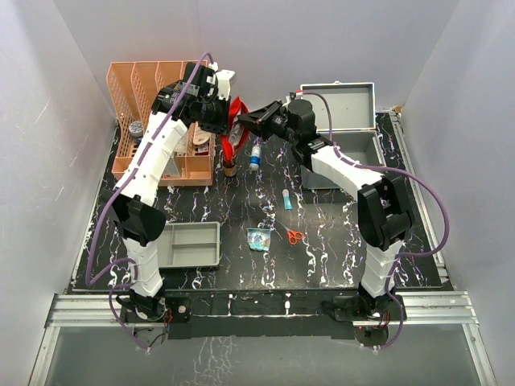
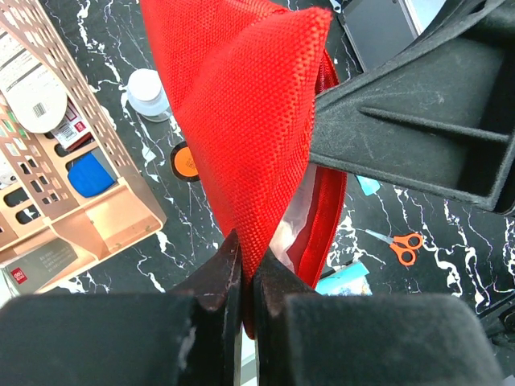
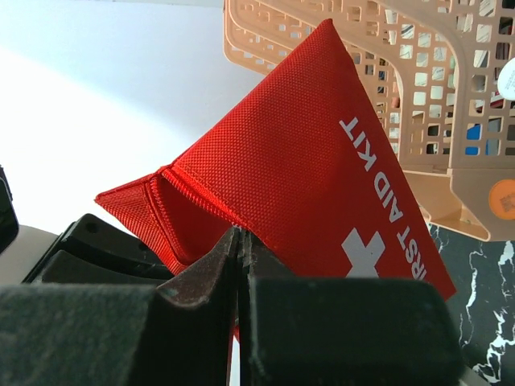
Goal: Organize the medicine kit
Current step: Place the medical item at the medicine pouch.
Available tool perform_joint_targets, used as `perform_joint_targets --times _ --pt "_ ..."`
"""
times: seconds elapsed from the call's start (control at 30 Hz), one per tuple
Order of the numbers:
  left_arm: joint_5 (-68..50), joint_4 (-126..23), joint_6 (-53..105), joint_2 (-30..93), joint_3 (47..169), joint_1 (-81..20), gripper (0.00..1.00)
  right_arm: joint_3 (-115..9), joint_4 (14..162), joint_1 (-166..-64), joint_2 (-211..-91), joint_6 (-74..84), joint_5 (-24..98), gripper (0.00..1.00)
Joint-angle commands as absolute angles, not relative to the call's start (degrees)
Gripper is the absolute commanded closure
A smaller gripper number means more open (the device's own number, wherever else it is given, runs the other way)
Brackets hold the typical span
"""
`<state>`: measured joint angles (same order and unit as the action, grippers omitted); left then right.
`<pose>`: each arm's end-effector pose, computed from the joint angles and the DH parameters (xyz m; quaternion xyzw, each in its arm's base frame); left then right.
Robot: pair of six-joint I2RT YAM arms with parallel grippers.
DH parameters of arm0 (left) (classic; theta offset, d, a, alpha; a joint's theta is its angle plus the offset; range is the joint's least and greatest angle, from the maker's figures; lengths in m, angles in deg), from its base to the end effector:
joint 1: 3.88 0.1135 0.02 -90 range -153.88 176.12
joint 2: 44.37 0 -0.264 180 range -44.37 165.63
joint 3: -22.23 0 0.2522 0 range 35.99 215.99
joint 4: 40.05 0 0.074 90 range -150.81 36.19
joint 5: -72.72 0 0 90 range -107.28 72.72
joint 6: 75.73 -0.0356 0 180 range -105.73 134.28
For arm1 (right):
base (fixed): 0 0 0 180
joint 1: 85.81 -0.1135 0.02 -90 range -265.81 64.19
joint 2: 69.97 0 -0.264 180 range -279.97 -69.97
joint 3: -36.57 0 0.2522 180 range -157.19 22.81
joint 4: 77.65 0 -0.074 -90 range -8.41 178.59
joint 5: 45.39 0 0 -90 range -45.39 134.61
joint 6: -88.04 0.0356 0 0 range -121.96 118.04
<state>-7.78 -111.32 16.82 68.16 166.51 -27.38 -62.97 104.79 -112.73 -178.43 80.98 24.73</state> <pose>0.3826 -0.1728 0.4206 0.1986 0.8800 -0.1687 0.3971 0.4043 0.2188 0.3127 0.2436 0.7027 0.6109 0.2715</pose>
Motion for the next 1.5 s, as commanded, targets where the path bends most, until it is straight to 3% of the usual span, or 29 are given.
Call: perform_joint_targets --times 0.0,0.3,0.77,0.93,1.27,1.37,1.47 --pt "-6.0 -112.0 16.8 67.0 168.5 -27.8 1.00 -66.9 101.2 -112.5 -175.8 75.5 25.2 1.00" --pt "-5.0 -111.6 17.1 67.1 168.3 -27.9 1.00 -59.2 118.1 -113.0 -177.2 88.3 25.8 1.00" --pt "-5.0 -111.2 17.3 67.3 168.4 -28.0 1.00 -82.8 78.8 -115.6 -182.1 64.4 27.0 1.00" --pt "-5.2 -111.3 17.2 67.1 168.4 -28.0 1.00 -84.7 68.0 -116.4 -181.2 59.3 30.1 1.00" --pt "-5.3 -111.8 16.7 66.8 168.2 -28.2 1.00 -79.0 65.8 -116.4 -177.1 57.1 32.2 1.00" --pt "-5.4 -112.3 16.1 66.7 167.8 -28.3 1.00 -77.5 70.1 -116.4 -174.9 56.8 33.0 0.90" --pt "-6.3 -113.1 15.3 66.7 167.4 -28.3 1.00 -78.2 68.7 -116.4 -173.7 55.2 35.0 0.89"
